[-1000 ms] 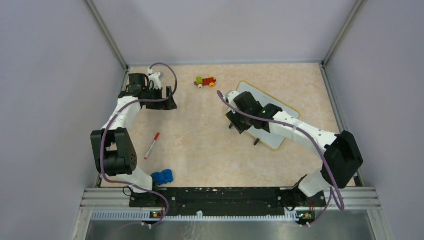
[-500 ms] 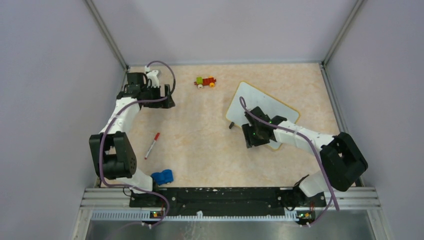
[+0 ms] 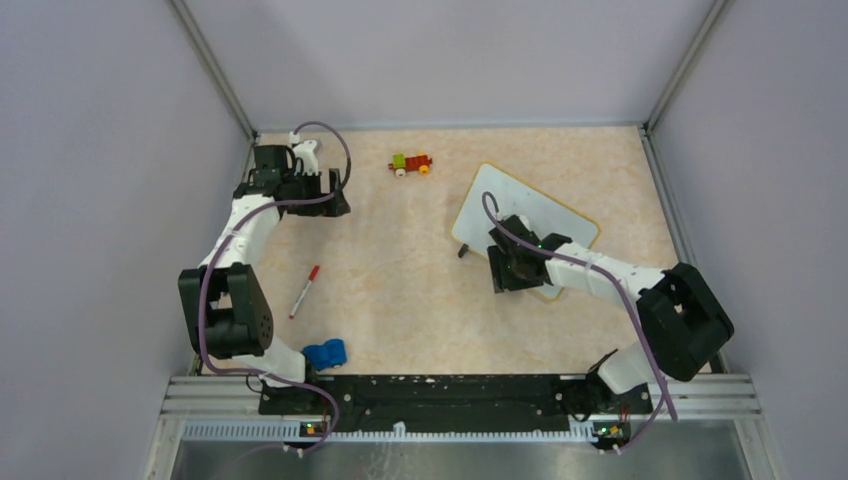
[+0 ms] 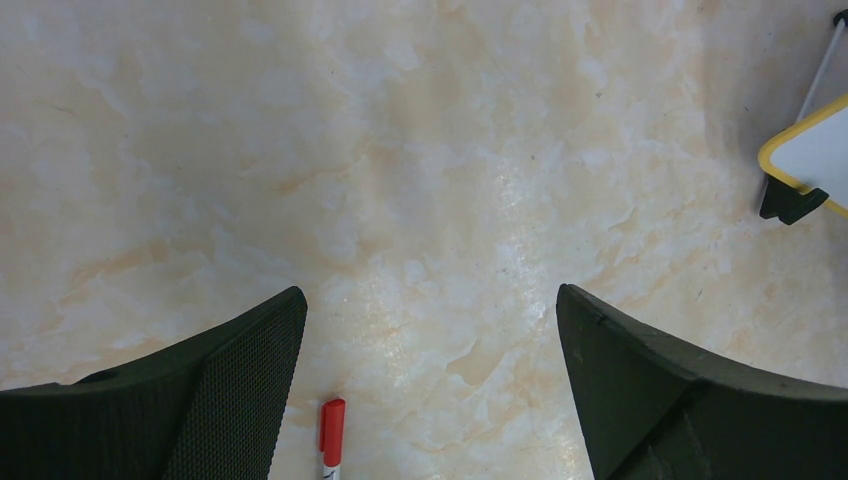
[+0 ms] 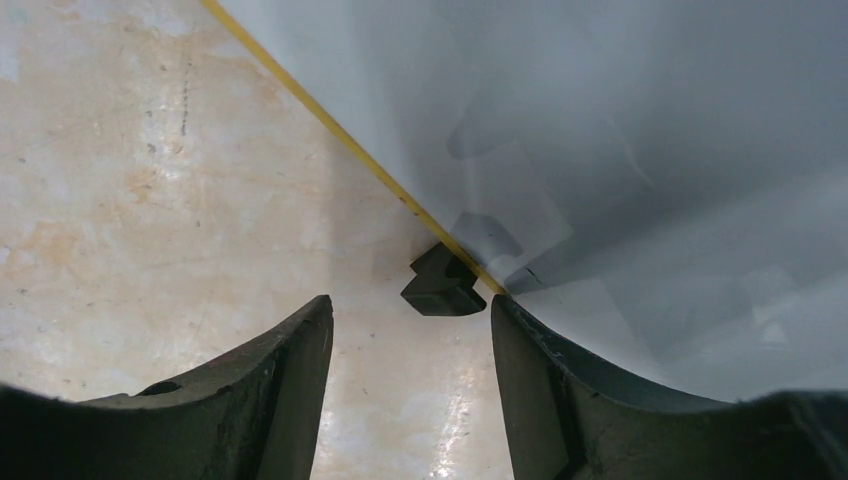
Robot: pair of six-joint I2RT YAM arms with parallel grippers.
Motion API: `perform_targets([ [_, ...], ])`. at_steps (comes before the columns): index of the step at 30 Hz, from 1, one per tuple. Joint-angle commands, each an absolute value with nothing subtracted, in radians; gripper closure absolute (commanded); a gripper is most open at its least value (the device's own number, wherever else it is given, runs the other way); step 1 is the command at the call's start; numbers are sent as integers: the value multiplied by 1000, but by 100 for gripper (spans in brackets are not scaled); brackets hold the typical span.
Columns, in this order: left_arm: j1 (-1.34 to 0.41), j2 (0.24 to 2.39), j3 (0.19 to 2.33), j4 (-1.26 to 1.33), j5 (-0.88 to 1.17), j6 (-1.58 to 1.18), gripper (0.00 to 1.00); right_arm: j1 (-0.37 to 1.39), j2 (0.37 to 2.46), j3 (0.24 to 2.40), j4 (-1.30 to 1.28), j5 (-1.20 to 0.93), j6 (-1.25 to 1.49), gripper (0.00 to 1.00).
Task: Write a sentence on the whiteboard
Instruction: Adjust the whiteboard at the center of the board.
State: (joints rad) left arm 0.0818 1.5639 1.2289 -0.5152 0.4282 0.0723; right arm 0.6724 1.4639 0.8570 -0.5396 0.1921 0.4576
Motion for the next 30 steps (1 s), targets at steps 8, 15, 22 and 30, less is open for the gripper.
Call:
perform_targets([
  [8, 84, 1540, 1231, -468, 448, 62, 1, 649, 1504, 876, -499, 330, 465, 55],
  [15, 84, 1541, 1229, -465, 456, 65, 1, 606, 1517, 890, -499, 363, 429, 65],
  [22, 84, 1546, 1233, -466, 463, 66, 1, 580, 1517, 877, -461, 412, 358, 74],
  [30, 84, 1545, 1232, -469, 465, 69, 1, 524, 1503, 827, -301, 438, 276, 59],
])
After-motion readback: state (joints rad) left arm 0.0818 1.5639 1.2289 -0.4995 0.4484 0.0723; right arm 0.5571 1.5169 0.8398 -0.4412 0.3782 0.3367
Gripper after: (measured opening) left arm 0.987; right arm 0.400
